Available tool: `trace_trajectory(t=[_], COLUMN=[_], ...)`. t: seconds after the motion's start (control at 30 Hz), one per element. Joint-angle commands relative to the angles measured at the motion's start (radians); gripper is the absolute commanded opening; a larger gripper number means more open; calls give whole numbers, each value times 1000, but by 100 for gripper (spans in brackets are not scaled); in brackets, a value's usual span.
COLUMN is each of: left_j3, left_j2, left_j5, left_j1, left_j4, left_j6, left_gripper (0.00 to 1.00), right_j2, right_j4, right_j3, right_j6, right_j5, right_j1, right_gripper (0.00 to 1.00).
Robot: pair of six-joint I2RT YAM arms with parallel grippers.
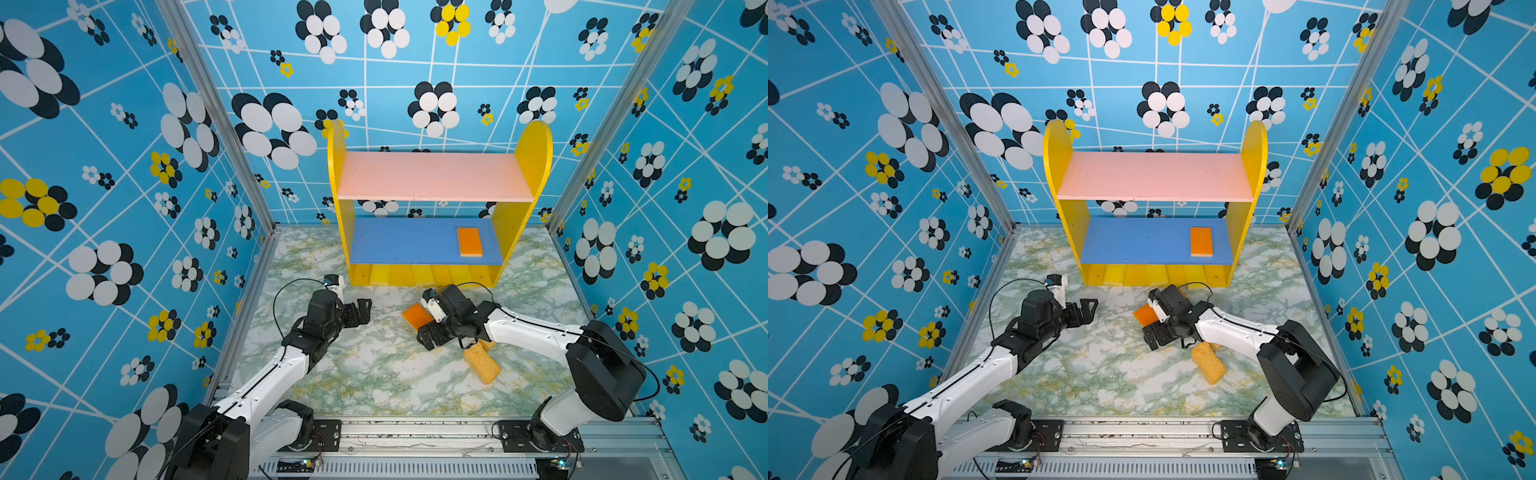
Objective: Arrange cleaning sponges on a shelf
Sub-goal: Pick up the cleaning sponge at the center of the table.
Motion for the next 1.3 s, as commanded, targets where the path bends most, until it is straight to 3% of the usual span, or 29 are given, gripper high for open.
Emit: trace_trajectory(t=[0.0, 0.4, 0.8, 1.27], left_j3=[18, 12, 20, 14], left_j2=[9, 8, 8, -18], left_j5=[7, 1, -7, -13], left_j1=[5, 4, 4, 5], left_j4=[6, 7, -7, -27], left_j6=[15, 17, 26, 21], left_gripper=[99, 99, 99, 99], right_j2=[24, 77, 150, 184], right_j4=[36, 75, 107, 22], right_j3=[0, 20, 48, 72], right_j6=[18, 18, 25, 32], right_j5=[29, 109, 108, 172], right_j1=[9, 12, 25, 45], right_gripper=[99, 99, 99, 84])
